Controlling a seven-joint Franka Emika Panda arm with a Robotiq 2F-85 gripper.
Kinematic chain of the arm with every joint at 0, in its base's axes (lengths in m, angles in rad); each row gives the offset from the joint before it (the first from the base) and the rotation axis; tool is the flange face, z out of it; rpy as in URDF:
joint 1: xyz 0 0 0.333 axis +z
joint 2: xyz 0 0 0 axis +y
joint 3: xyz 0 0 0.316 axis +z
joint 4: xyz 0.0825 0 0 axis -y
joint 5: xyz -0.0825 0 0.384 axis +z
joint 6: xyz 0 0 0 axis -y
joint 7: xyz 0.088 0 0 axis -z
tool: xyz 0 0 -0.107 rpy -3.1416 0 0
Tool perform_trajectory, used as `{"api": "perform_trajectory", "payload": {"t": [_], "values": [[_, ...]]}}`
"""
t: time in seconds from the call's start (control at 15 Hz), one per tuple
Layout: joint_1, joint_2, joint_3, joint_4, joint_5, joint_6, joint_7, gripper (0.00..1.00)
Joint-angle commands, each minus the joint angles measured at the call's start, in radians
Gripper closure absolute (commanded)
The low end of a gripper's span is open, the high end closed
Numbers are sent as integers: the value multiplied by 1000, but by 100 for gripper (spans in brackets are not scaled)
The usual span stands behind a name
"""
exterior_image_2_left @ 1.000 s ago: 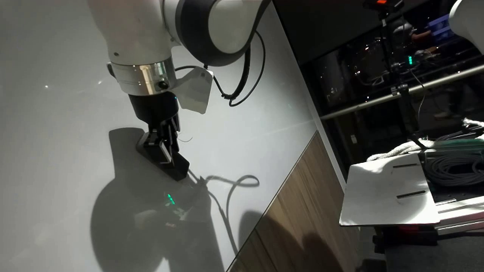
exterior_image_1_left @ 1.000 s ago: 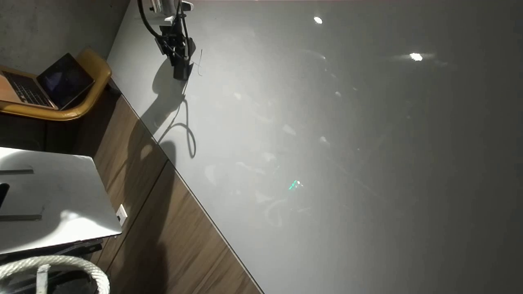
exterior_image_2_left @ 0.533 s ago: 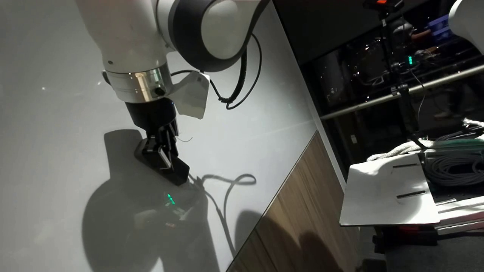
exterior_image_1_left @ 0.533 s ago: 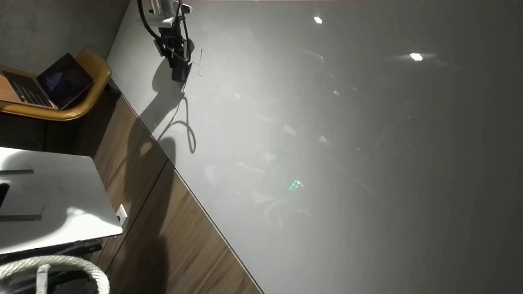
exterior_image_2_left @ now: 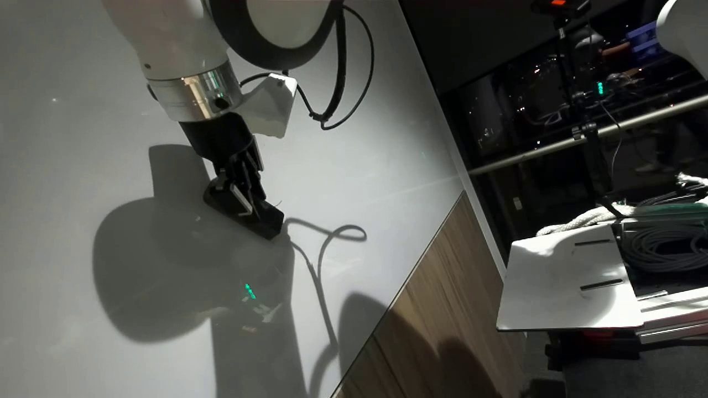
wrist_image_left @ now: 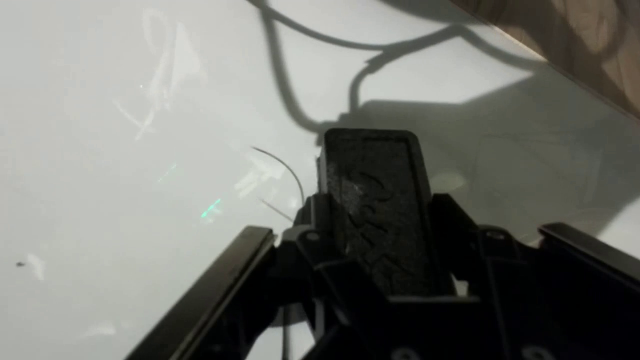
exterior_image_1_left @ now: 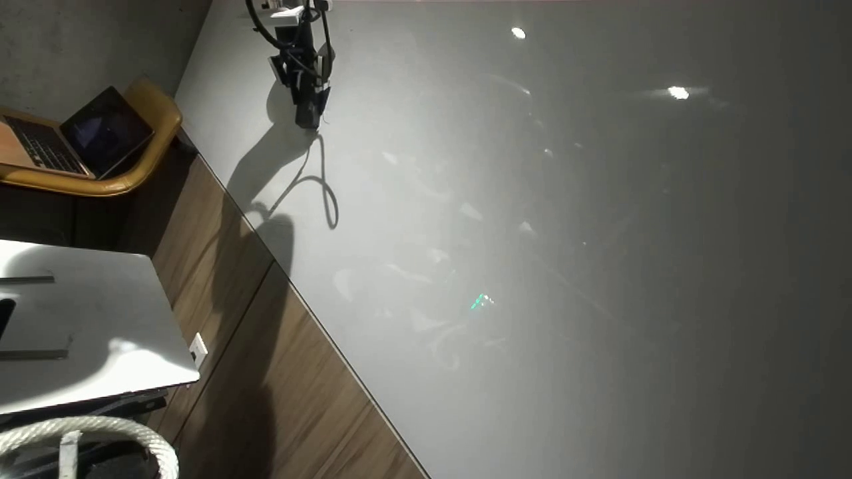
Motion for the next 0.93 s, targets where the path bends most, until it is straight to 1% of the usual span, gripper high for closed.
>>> {"api": "perform_trajectory", "payload": {"t": [0.0, 0.27, 0.6, 0.73, 0.87], "values": [[-28, -9, -33, 75, 16, -35, -68, 72], [-77, -73, -58, 54, 62, -50, -106, 72], [-154, -151, -88, 9, 103, -60, -150, 72], [-168, -156, -85, -4, 110, -58, -150, 72], [-164, -140, -72, -14, 111, -56, -132, 72]]}}
